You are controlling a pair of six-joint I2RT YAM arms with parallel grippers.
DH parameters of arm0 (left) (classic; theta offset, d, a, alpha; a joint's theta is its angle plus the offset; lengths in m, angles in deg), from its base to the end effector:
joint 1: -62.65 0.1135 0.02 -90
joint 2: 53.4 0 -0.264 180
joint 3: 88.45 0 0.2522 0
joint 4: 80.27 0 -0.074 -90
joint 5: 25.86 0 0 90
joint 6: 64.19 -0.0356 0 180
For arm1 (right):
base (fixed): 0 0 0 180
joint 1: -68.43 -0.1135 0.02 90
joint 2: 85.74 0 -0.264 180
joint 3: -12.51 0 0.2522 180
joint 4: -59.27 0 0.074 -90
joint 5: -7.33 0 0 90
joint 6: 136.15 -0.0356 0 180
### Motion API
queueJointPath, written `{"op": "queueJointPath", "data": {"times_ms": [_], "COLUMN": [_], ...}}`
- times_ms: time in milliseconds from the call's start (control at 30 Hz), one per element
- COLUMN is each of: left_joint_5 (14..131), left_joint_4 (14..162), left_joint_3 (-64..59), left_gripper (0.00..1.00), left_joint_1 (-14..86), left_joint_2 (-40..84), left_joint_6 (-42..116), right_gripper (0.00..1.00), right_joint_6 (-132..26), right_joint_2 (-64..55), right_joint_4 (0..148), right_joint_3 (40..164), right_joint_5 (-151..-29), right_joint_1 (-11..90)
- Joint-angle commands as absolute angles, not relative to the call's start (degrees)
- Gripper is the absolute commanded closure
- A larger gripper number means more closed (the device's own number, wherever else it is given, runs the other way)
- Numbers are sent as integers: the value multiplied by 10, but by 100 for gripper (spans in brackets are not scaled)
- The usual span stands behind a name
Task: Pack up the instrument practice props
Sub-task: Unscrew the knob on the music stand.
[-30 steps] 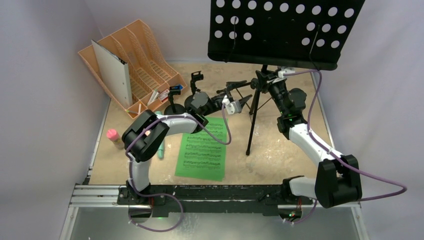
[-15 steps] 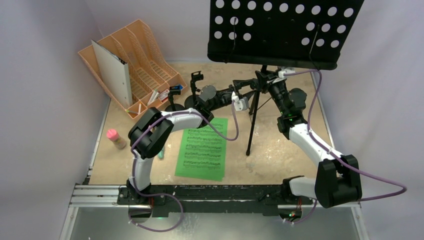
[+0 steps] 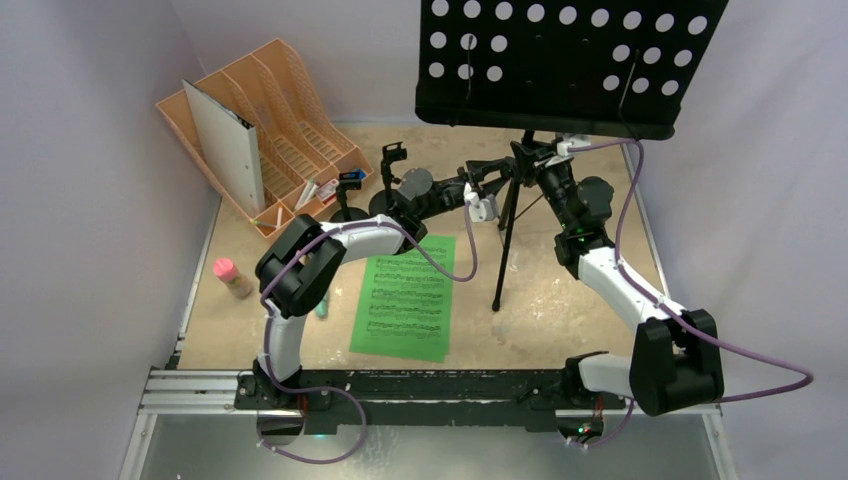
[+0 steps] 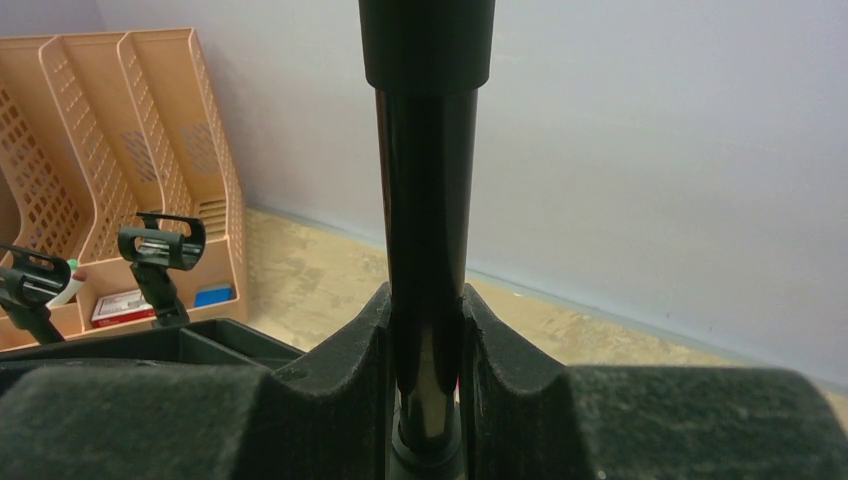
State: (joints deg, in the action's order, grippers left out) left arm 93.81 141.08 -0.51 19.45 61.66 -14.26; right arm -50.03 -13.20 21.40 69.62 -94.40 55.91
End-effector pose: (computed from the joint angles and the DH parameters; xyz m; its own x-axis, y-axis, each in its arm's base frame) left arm 0.3218 -0.3264 0.2635 0.7452 0.0675 -0.6635 0.6075 0.3417 0.7171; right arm 0.2762 0.0687 0.3398 0.3450 0.1445 -0.9274 -0.4200 0.9074 -0.0149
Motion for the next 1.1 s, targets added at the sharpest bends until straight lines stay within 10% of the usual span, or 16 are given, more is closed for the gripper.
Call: {"op": "queueJointPath", "data": {"times_ms": [0,367,933,1067], "left_joint_5": [963,992,894,866], "left_joint_4": [1407,1413,1509,1519], "left_joint_3": [-4,-16,-29,-67], "left_gripper": [67,100,100,75], "left_joint_1": [194,193,194,194], "left_joint_2": [594,559,556,540], "left_joint_6": [-127,9,585,507], "right_gripper": [100,100,100,100], "right_joint_6": [-518,-523,-516,-514], "right_joint_2": [-147,-143,-138,-140], "right_joint_4": [161,160,150,148], "right_joint_3": [697,692,674,672], "right_joint_5": [-974,-967,-931,-932], "right_joint_1": [556,555,556,556]}}
